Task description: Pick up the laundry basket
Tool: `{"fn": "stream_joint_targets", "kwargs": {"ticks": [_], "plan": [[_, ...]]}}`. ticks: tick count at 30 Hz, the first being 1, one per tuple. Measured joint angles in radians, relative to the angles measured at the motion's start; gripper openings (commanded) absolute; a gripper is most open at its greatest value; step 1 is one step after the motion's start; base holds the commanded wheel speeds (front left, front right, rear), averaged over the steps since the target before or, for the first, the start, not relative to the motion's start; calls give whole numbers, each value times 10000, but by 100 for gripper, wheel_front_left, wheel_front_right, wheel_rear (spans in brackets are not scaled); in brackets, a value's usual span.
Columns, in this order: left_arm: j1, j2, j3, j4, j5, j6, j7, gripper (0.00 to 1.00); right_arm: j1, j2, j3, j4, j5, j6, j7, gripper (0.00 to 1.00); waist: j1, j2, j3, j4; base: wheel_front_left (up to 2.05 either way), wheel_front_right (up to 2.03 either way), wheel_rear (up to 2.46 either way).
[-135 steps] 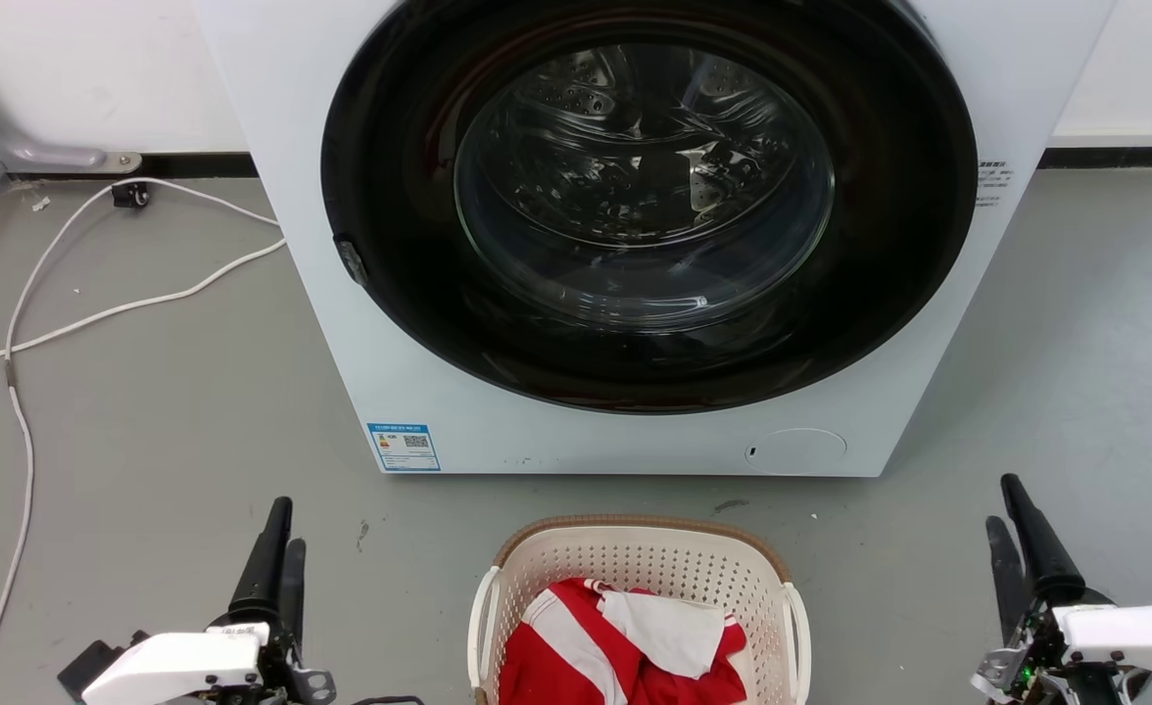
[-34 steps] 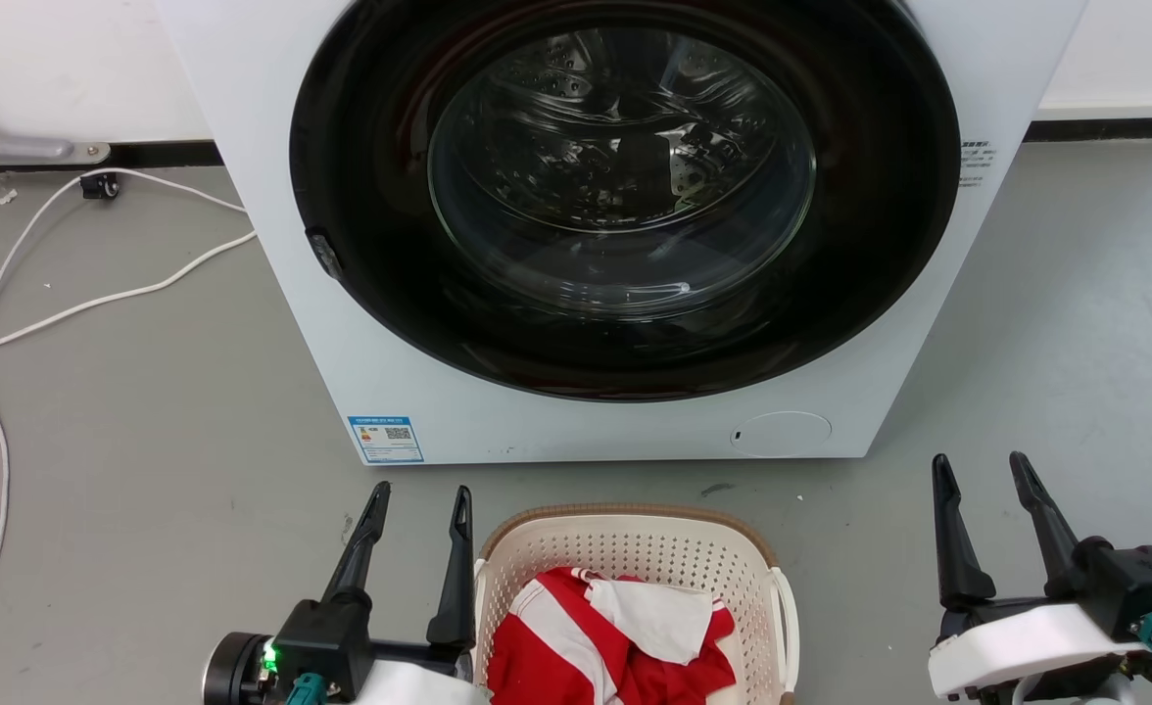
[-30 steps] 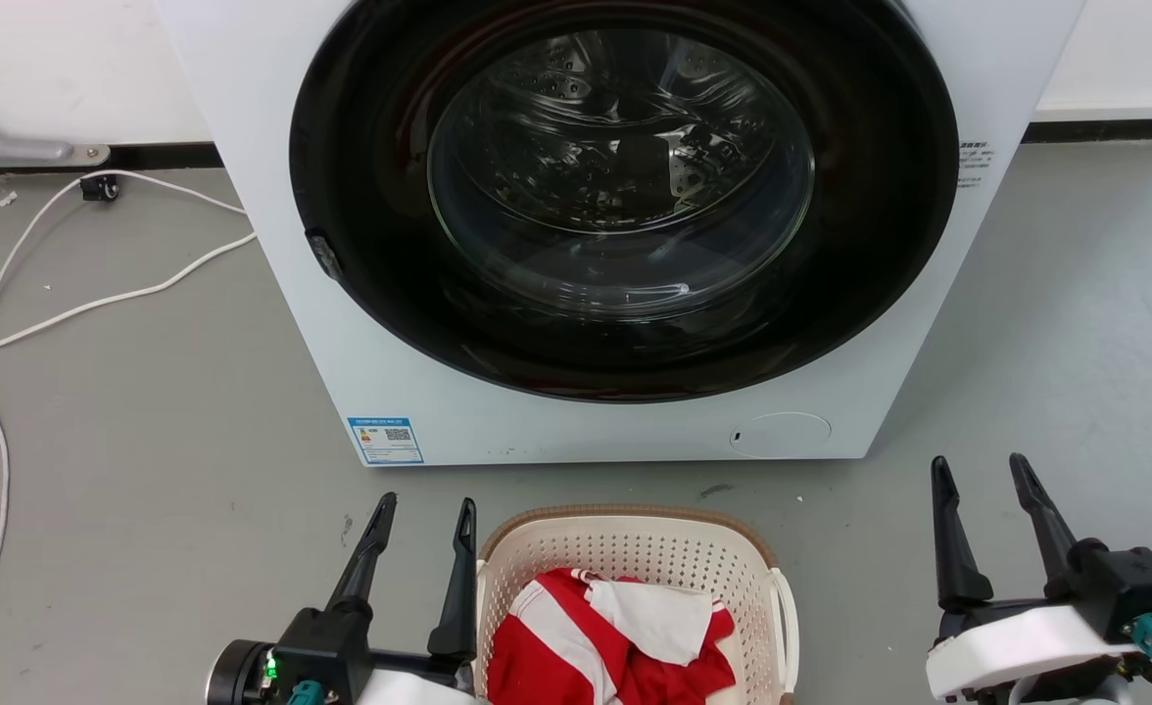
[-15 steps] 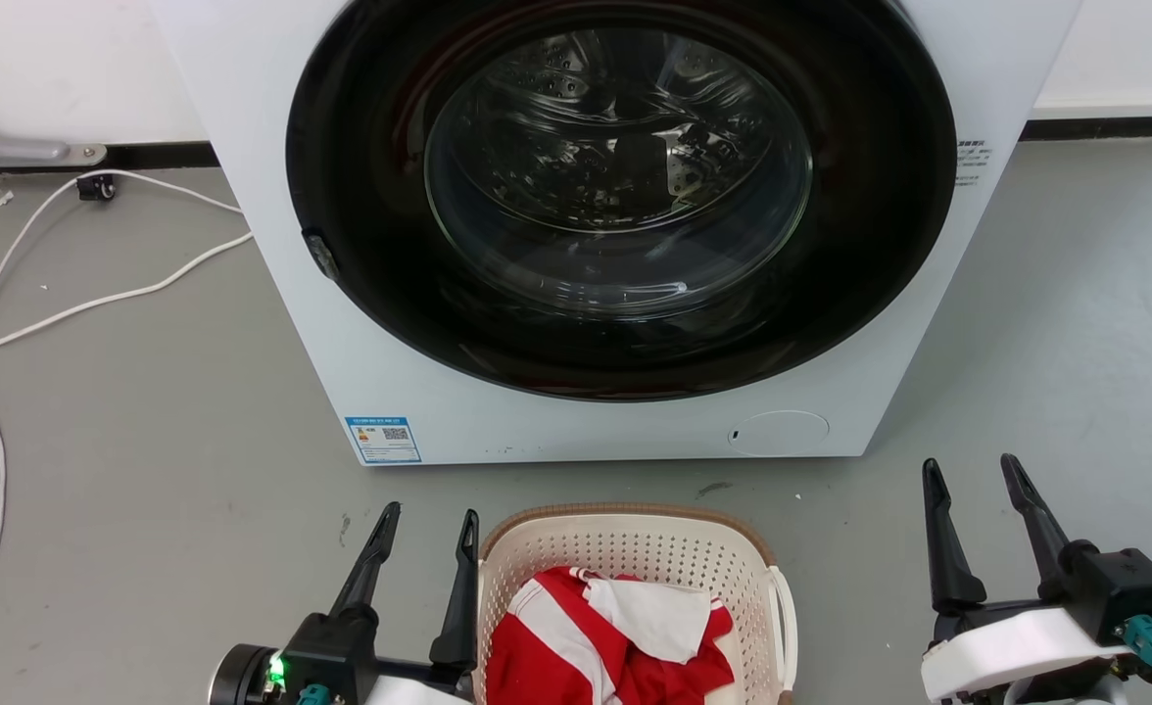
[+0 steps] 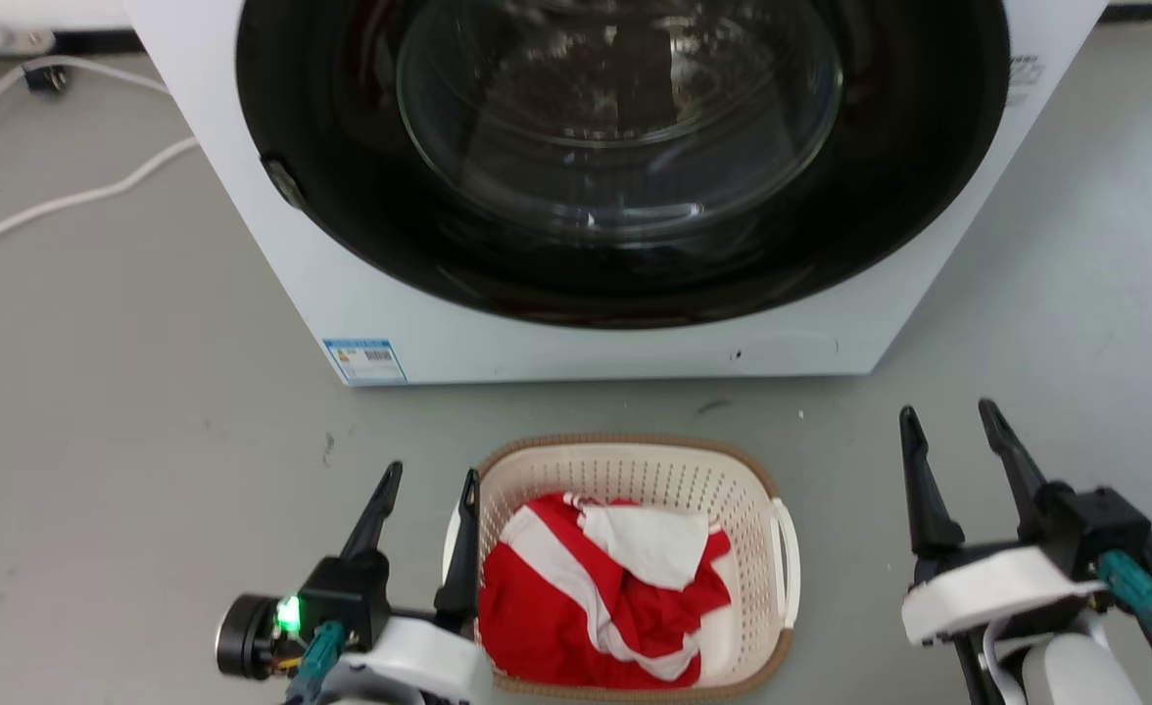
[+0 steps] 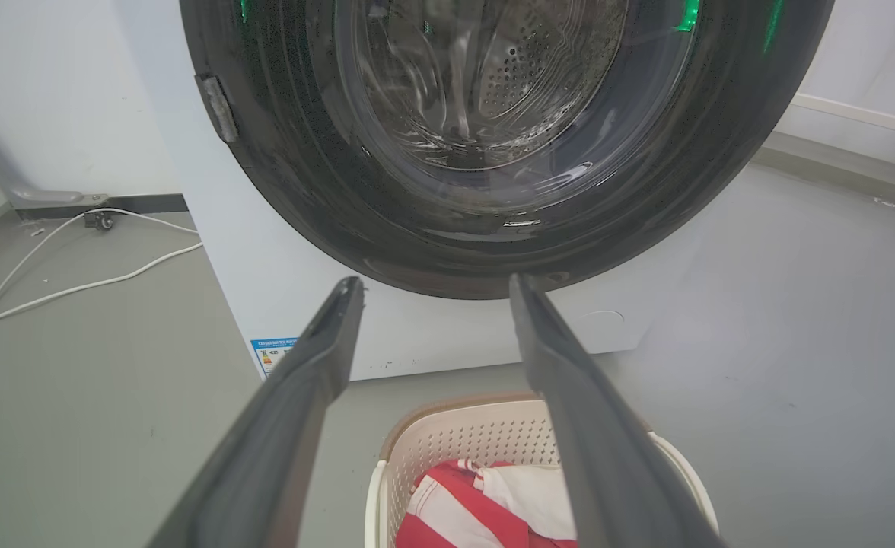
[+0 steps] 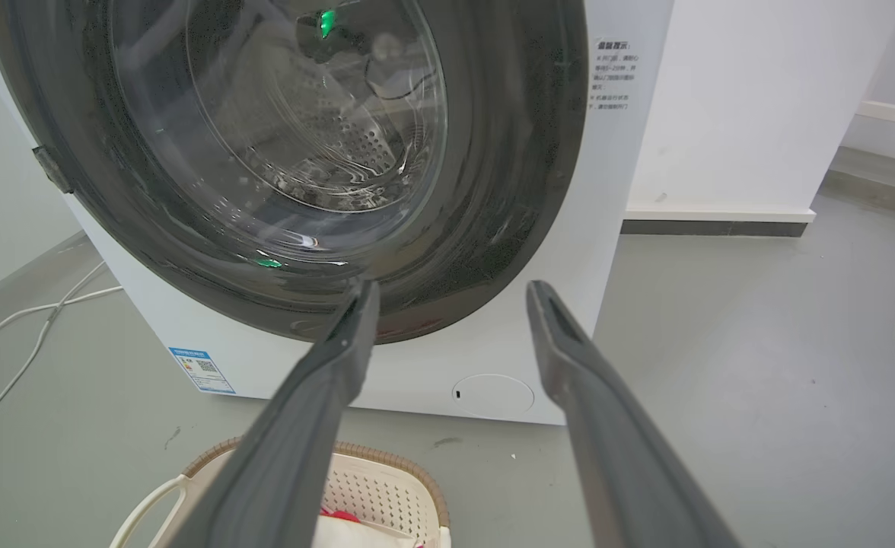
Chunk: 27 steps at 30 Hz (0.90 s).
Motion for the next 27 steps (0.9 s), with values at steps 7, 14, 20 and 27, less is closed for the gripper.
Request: {"fn": "stream_joint_targets", "kwargs": {"ticks": [7, 14, 20, 27], "plan": [[-1533, -4, 249, 1091, 395, -337, 0, 100, -1232, 0, -50, 617, -259, 0, 0, 100, 1, 0, 1637, -118, 0, 0, 0], [-3137, 56, 387, 2813, 633, -685, -2, 100, -2258, -4, -25, 1914, 169, 0, 35, 100, 2, 0, 3277, -100, 0, 0, 0], [-5089, 362, 307, 5626, 644, -1041, 0, 100, -3942, -2, 491, 3735, 474, 0, 334, 100, 2, 0, 4787, -27, 0, 0, 0], [-6525, 662, 196, 7869, 696, -1135, 0, 100, -5172, -2, 945, 5607, 784, 0, 809, 100, 2, 0, 5690, -76, 0, 0, 0]]}}
